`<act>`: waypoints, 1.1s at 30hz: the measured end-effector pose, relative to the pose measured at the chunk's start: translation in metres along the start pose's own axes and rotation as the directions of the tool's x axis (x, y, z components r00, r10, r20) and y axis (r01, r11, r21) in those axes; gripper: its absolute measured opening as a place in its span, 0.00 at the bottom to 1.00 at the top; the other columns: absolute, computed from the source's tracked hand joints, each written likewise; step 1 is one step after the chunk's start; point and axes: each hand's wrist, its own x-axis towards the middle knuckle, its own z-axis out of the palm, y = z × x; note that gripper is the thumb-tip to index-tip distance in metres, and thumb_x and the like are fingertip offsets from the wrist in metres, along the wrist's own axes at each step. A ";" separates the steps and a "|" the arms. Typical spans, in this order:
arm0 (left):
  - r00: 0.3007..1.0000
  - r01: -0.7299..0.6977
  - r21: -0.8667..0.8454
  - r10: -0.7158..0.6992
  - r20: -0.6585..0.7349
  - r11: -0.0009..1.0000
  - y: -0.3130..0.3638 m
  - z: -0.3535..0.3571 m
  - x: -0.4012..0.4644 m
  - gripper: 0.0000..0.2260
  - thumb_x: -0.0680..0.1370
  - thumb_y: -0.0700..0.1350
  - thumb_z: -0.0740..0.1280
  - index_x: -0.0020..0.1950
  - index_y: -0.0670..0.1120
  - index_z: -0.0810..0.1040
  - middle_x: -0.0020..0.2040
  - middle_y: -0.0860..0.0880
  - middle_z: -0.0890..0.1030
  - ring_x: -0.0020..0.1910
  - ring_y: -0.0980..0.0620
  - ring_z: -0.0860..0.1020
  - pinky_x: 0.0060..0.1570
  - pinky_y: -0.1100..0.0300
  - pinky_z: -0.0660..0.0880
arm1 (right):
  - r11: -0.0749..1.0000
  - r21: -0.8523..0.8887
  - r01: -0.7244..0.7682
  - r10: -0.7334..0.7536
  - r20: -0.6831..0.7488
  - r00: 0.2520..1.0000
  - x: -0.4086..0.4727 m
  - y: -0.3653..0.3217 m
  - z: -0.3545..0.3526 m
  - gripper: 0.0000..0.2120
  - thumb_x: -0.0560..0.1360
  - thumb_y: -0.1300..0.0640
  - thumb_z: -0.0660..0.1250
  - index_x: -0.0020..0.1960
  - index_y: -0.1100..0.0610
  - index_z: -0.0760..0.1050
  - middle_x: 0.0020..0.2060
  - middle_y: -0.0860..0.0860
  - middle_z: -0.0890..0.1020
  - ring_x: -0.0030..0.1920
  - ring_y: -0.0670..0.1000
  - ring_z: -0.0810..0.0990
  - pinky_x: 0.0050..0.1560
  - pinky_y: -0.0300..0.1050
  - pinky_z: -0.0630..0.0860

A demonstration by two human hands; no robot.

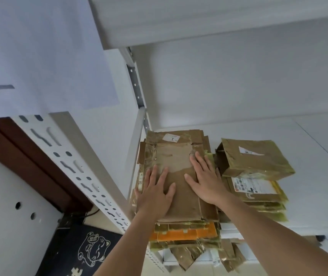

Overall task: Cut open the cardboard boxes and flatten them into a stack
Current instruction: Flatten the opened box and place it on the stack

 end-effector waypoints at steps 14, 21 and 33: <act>0.991 0.120 -0.143 -0.128 -0.047 0.982 0.013 0.007 -0.008 0.26 0.79 0.68 0.50 0.77 0.68 0.49 0.79 0.64 0.41 0.78 0.59 0.38 0.74 0.35 0.52 | 0.962 0.259 0.091 -0.093 -0.004 0.996 0.004 0.018 -0.006 0.31 0.82 0.39 0.55 0.80 0.40 0.46 0.77 0.34 0.42 0.77 0.43 0.36 0.76 0.58 0.46; 0.987 0.114 -0.027 -0.117 -0.110 0.993 0.016 0.021 -0.008 0.28 0.78 0.71 0.47 0.77 0.69 0.45 0.79 0.64 0.38 0.78 0.58 0.35 0.74 0.36 0.47 | 0.914 0.351 0.201 -0.164 -0.134 0.977 0.007 0.041 0.021 0.26 0.83 0.42 0.49 0.79 0.38 0.46 0.77 0.34 0.41 0.77 0.40 0.34 0.78 0.50 0.42; 0.983 0.181 -0.063 -0.183 -0.024 0.981 0.032 -0.027 -0.009 0.29 0.81 0.63 0.54 0.80 0.58 0.51 0.81 0.53 0.44 0.80 0.47 0.41 0.72 0.30 0.47 | 0.965 -0.055 0.257 -0.261 -0.092 0.961 -0.028 0.012 -0.086 0.27 0.83 0.44 0.52 0.80 0.46 0.49 0.80 0.46 0.47 0.80 0.52 0.43 0.78 0.57 0.46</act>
